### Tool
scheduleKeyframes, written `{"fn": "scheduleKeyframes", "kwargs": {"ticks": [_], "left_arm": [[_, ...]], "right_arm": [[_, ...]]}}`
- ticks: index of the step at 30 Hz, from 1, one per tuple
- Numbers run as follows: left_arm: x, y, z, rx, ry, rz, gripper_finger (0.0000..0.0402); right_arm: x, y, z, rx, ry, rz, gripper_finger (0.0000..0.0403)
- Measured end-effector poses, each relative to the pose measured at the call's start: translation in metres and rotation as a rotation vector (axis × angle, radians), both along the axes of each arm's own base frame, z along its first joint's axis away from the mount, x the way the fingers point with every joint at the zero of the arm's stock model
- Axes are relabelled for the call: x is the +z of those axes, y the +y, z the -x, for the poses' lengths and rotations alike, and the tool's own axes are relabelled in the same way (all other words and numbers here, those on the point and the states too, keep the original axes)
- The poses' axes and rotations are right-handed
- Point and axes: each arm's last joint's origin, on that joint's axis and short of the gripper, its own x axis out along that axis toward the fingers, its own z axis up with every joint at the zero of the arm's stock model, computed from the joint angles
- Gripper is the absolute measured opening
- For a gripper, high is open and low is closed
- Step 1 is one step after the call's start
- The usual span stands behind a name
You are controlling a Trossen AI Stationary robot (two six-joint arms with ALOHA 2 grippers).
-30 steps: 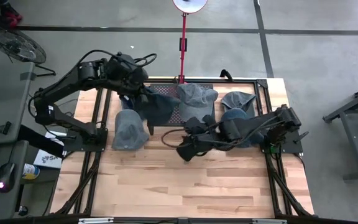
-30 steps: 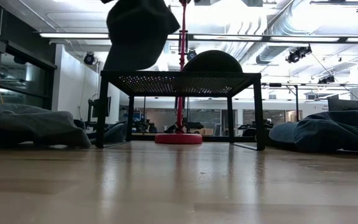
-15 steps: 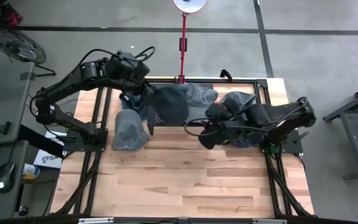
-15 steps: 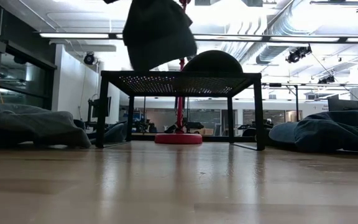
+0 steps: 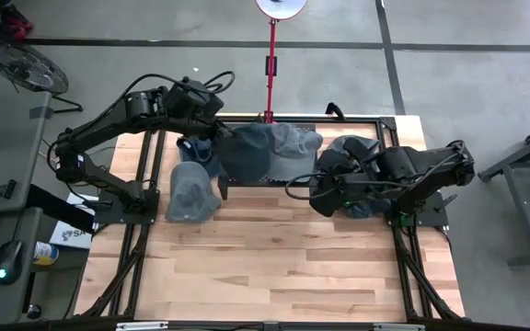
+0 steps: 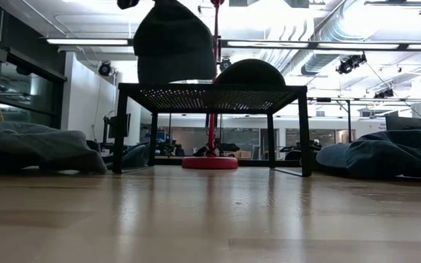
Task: Pick & Place hat
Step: Put the lower left black cap on the shelf
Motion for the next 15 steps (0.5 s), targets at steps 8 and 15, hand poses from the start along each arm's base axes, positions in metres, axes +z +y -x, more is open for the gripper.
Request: {"fn": "scheduleKeyframes", "kwargs": {"ticks": [8,15], "left_arm": [[-0.011,0.005,-0.014,-0.055,0.095,-0.112,0.0042],[-0.017,0.010,-0.020,-0.091,0.184,-0.262,0.0042]], "right_arm": [[-0.001,-0.001,0.002,-0.002,0.027,0.014,0.0142],[-0.001,-0.001,0.002,0.000,0.029,0.013,0.0142]]}}
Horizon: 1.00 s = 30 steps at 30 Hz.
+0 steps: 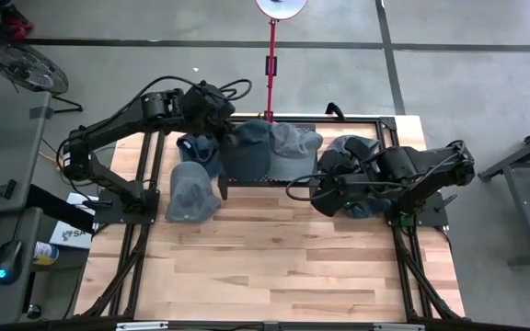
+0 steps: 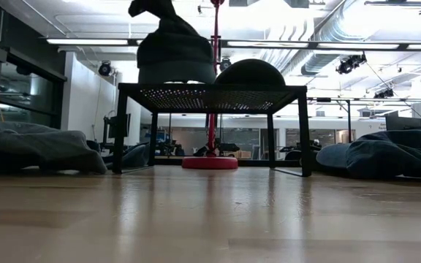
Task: Pick & Place hat
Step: Put the lower left black cap on the shelf
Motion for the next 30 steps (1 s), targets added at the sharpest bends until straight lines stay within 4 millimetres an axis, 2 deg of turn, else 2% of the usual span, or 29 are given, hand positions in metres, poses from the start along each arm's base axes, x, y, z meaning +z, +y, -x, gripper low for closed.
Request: {"fn": "scheduleKeyframes", "kwargs": {"ticks": [5,9,17,24,30], "left_arm": [[-0.003,0.001,-0.005,-0.118,0.070,-0.115,0.0042],[-0.006,0.001,-0.009,-0.238,0.086,-0.129,0.0042],[-0.007,0.001,-0.010,-0.310,0.129,-0.194,0.0042],[-0.007,0.002,-0.011,-0.290,0.139,-0.212,0.0042],[-0.011,0.005,-0.016,-0.202,0.137,-0.197,0.0042]], "right_arm": [[0.000,0.000,0.000,0.001,0.000,-0.002,0.0142],[0.000,0.000,0.000,0.001,-0.002,-0.003,0.0142],[0.000,0.000,0.000,-0.002,-0.006,-0.005,0.0142],[0.000,0.000,-0.001,-0.003,-0.013,-0.008,0.0142],[0.000,0.000,-0.001,-0.006,-0.014,-0.010,0.0142]]}}
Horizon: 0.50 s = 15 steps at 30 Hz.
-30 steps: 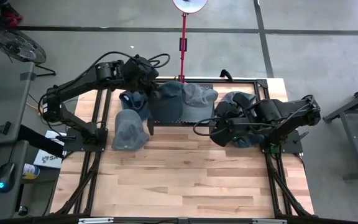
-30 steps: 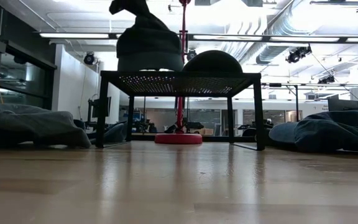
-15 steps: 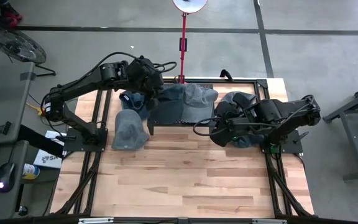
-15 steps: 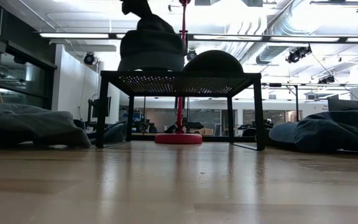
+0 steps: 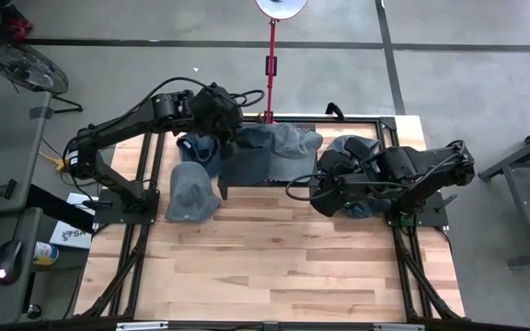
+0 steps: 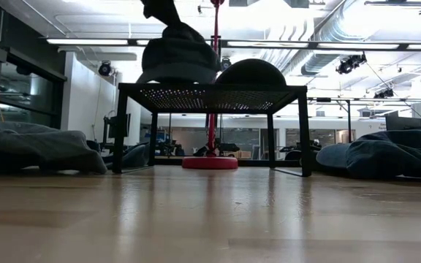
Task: Pick & Place hat
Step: Put the lower left black cap on the shelf
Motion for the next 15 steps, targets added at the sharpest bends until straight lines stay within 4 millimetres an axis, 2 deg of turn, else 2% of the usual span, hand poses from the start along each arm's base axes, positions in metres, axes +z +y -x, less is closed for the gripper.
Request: {"fn": "scheduleKeyframes", "kwargs": {"ticks": [9,15], "left_arm": [[-0.014,0.005,-0.016,0.004,0.038,0.013,0.0042],[-0.017,0.009,-0.029,0.015,0.005,-0.010,0.0042]], "right_arm": [[0.000,0.000,0.000,-0.001,-0.001,0.003,0.0142],[0.000,0.000,0.000,-0.004,-0.003,0.003,0.0142]]}}
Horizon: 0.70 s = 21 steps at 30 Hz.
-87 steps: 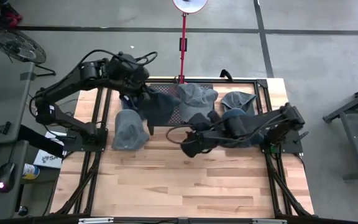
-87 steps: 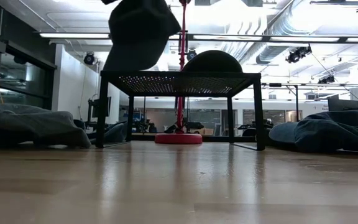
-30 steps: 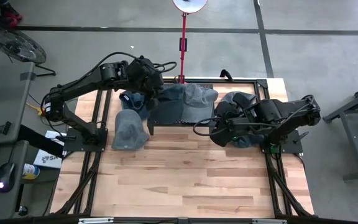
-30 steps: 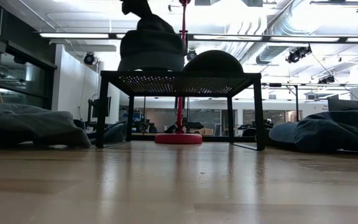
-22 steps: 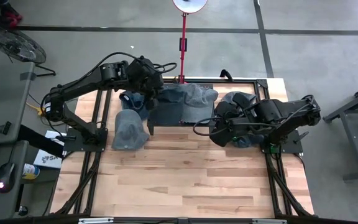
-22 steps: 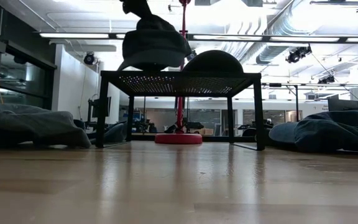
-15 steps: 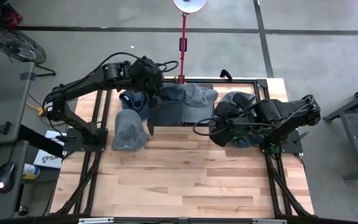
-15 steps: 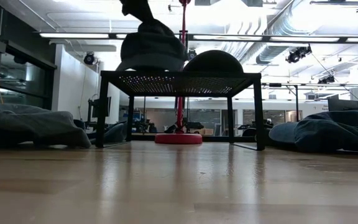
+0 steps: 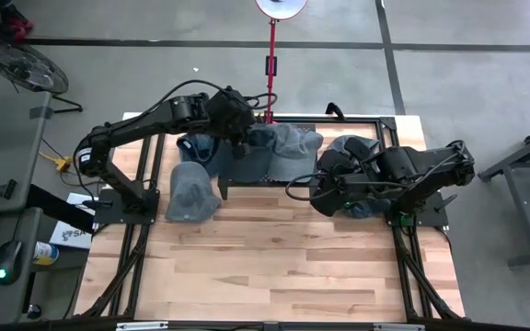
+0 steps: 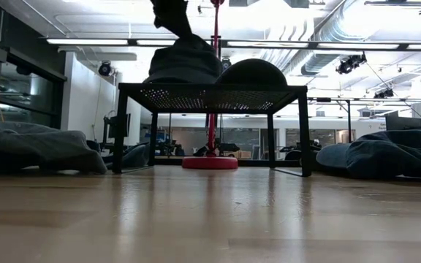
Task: Pick & Place hat
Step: Put the lower left black cap on the shelf
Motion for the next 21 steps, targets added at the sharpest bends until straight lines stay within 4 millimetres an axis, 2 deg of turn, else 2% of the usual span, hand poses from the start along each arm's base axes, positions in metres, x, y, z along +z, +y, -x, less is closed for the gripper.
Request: {"fn": "scheduleKeyframes", "kwargs": {"ticks": [12,21], "left_arm": [[-0.0029,0.0006,0.0025,0.083,0.019,0.022,0.0050],[-0.0029,0.0001,0.0021,0.075,0.013,0.035,0.0057]], "right_arm": [[0.0000,0.0000,0.0000,0.000,0.000,0.000,0.0142],[-0.0005,-0.0003,0.0011,-0.001,0.013,0.003,0.0142]]}}
